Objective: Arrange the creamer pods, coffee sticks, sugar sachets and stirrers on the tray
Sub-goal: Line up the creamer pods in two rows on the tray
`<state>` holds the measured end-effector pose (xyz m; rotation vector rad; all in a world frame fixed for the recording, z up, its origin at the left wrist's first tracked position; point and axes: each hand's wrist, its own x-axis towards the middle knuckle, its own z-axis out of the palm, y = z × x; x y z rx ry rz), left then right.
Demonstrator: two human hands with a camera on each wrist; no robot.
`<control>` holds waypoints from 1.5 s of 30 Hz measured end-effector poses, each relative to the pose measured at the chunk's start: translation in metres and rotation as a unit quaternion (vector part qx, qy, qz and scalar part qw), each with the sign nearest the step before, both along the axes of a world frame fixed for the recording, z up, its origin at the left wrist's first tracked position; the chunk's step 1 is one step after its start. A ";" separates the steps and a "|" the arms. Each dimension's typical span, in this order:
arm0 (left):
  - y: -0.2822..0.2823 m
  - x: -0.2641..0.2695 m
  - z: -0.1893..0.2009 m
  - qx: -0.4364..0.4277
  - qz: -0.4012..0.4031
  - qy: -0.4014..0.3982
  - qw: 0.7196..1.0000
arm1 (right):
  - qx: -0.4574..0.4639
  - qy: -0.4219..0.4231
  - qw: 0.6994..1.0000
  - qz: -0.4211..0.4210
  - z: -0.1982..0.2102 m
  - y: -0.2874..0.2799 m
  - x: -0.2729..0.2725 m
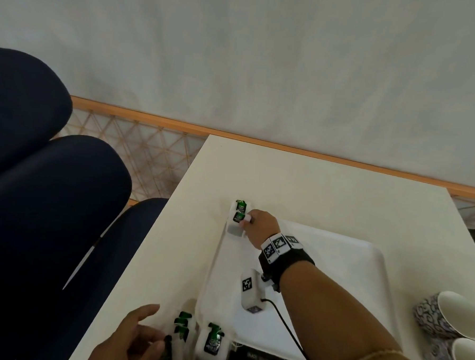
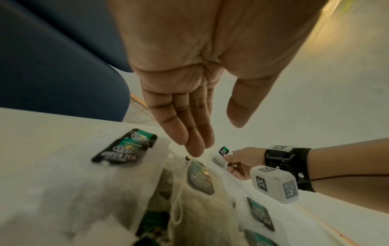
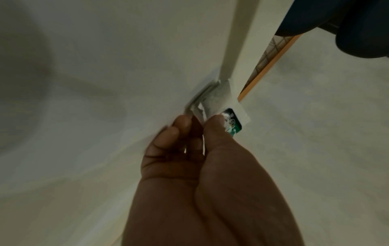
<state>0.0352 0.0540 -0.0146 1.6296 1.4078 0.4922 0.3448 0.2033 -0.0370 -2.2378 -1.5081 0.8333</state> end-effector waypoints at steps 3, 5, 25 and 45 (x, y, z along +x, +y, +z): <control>0.000 0.000 -0.001 -0.005 0.006 -0.010 1.000 | 0.002 0.000 1.000 -0.009 0.000 0.003 0.000; 0.000 0.002 0.000 -0.007 0.010 -0.020 1.000 | 0.011 0.012 1.000 -0.024 0.000 0.004 -0.001; 0.007 -0.004 -0.021 -0.056 0.027 -0.083 0.995 | 0.061 0.089 0.993 -0.038 -0.017 -0.026 -0.016; 0.006 -0.007 -0.006 -0.238 0.032 -0.149 0.959 | 0.085 0.082 0.989 -0.090 -0.016 -0.024 -0.027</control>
